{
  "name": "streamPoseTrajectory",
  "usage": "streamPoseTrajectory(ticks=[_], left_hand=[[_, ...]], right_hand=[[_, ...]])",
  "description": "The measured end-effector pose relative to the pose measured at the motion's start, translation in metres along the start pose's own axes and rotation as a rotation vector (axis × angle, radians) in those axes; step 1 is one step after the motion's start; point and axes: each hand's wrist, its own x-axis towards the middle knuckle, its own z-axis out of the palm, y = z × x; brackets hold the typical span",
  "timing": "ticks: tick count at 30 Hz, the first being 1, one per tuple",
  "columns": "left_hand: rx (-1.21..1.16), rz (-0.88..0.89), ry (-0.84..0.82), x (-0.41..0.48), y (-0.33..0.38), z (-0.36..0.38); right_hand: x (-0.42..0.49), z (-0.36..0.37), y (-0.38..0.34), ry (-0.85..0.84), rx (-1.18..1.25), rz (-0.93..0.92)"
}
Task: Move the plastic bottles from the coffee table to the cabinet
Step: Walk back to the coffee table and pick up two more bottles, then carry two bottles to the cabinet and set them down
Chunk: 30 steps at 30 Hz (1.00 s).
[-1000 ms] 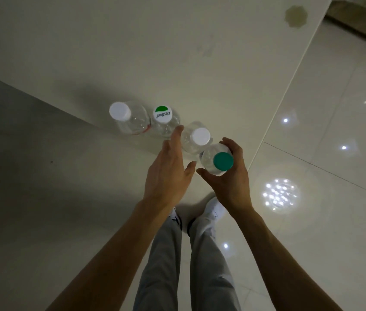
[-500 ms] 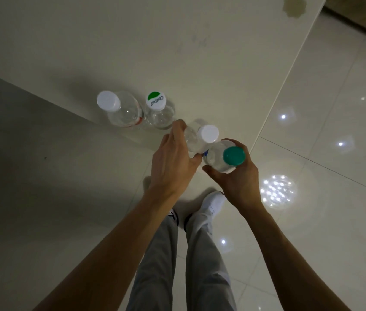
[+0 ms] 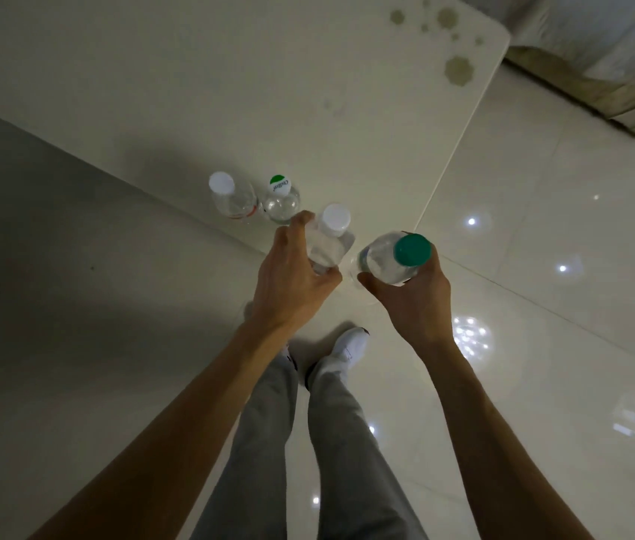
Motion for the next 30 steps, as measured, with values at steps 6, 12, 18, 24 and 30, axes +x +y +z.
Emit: streamPoseTrajectory(ticks=[6, 12, 18, 24, 30], left_hand=[[-0.081, 0.055, 0.012, -0.034, 0.046, -0.069], [-0.056, 0.115, 0.018, -0.064, 0.095, -0.128], [-0.08, 0.069, 0.053, -0.092, 0.124, -0.159], [-0.143, 0.0, 0.263, -0.131, 0.148, -0.178], [-0.191, -0.104, 0.394, -0.169, 0.164, -0.194]], right_hand=[[-0.039, -0.059, -0.061, 0.001, -0.018, -0.063], [-0.067, -0.099, -0.106, -0.025, -0.064, -0.149], [-0.088, -0.127, -0.141, -0.046, -0.04, -0.246], [-0.098, -0.157, -0.177, -0.152, -0.046, -0.374], [-0.112, -0.169, -0.206, -0.286, -0.061, -0.5]])
